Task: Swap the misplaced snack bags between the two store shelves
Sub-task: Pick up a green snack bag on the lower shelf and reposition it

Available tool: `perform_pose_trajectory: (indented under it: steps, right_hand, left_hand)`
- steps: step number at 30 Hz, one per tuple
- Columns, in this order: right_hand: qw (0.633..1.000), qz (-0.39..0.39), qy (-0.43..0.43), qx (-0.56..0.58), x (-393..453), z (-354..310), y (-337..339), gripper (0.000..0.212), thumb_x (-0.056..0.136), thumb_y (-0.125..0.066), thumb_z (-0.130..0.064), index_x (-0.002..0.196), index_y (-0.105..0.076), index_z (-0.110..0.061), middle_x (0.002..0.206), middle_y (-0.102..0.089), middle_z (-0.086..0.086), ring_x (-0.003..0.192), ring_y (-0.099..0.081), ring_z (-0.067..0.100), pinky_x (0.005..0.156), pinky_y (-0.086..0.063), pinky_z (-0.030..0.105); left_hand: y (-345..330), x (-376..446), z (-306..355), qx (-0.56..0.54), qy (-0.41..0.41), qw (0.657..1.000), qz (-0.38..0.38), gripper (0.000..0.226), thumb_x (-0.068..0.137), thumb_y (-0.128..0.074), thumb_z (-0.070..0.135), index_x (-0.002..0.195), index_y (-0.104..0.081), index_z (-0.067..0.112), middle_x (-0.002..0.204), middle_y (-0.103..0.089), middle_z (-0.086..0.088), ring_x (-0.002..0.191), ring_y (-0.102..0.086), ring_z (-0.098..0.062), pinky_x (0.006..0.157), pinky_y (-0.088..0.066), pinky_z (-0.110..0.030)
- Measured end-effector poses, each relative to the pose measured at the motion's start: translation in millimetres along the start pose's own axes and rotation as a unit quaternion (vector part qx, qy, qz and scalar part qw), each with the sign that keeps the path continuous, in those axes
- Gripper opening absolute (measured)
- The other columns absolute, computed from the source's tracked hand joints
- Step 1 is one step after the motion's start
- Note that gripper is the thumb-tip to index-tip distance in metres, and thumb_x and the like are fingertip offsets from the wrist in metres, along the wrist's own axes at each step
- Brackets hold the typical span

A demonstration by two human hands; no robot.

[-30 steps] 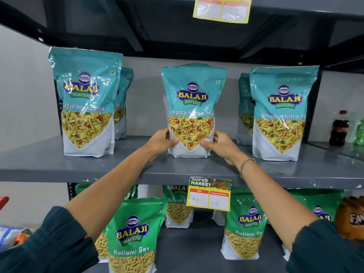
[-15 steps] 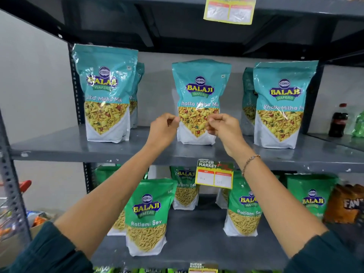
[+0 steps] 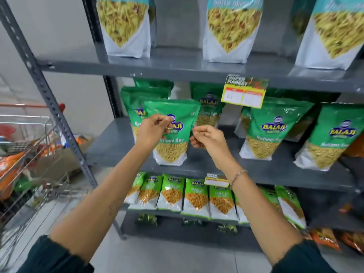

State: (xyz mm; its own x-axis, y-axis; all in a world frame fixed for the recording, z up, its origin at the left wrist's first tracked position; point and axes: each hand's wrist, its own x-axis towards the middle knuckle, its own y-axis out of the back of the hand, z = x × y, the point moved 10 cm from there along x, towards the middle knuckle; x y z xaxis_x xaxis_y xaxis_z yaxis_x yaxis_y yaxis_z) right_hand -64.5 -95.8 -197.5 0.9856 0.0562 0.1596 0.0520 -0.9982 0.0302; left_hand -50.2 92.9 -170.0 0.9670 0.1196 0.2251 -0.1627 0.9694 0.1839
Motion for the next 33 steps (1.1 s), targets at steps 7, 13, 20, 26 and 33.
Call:
perform_pose_trajectory:
  steps: [7,13,20,26,33]
  right_hand:
    - [0.988,0.070,-0.123,-0.060,20,129,17,0.016,0.085,-0.059,-0.006,0.099,-0.064,0.001,0.078,-0.067,0.008,0.072,-0.064,0.018,0.069,-0.057,0.026]
    - [0.982,0.003,-0.119,-0.145,54,179,-1,0.042,0.080,-0.068,-0.012,0.119,-0.053,-0.005,0.119,-0.061,0.014,0.104,-0.057,0.019,0.093,-0.048,0.033]
    - [0.984,-0.070,-0.076,-0.147,84,187,-33,0.053,0.073,-0.076,-0.013,0.118,-0.049,-0.014,0.121,-0.061,0.005,0.107,-0.056,0.015,0.085,-0.045,0.028]
    - [0.993,-0.034,-0.070,-0.084,93,195,8,0.051,0.062,-0.080,0.000,0.098,-0.057,-0.027,0.104,-0.065,-0.006,0.091,-0.061,-0.007,0.077,-0.049,0.010]
    - [0.993,0.025,-0.074,-0.093,102,197,90,0.050,0.062,-0.076,0.007,0.098,-0.059,-0.023,0.078,-0.067,-0.024,0.077,-0.061,-0.011,0.071,-0.047,0.010]
  left_hand:
    - [21,15,-140,0.134,0.144,0.979,0.054,0.035,0.095,-0.039,0.023,0.099,-0.058,-0.007,0.069,-0.055,-0.022,0.060,-0.047,-0.035,0.061,-0.043,-0.037]
    - [16,46,-194,0.229,0.166,0.959,-0.009,0.058,0.082,-0.059,0.001,0.131,-0.031,-0.011,0.126,-0.045,-0.037,0.115,-0.048,-0.045,0.093,-0.044,-0.038]
    - [0,49,-220,0.244,0.137,0.957,-0.079,0.078,0.074,-0.074,0.032,0.135,-0.028,0.012,0.126,-0.054,-0.016,0.114,-0.051,-0.032,0.086,-0.042,-0.037]
    - [-29,52,-213,0.164,0.140,0.976,-0.038,0.060,0.067,-0.080,0.023,0.115,-0.048,0.005,0.109,-0.054,-0.035,0.102,-0.055,-0.042,0.085,-0.054,-0.046]
    - [-114,74,-183,0.149,0.113,0.978,-0.089,0.060,0.062,-0.083,0.019,0.112,-0.053,0.006,0.108,-0.067,-0.015,0.093,-0.063,-0.028,0.086,-0.053,-0.040]
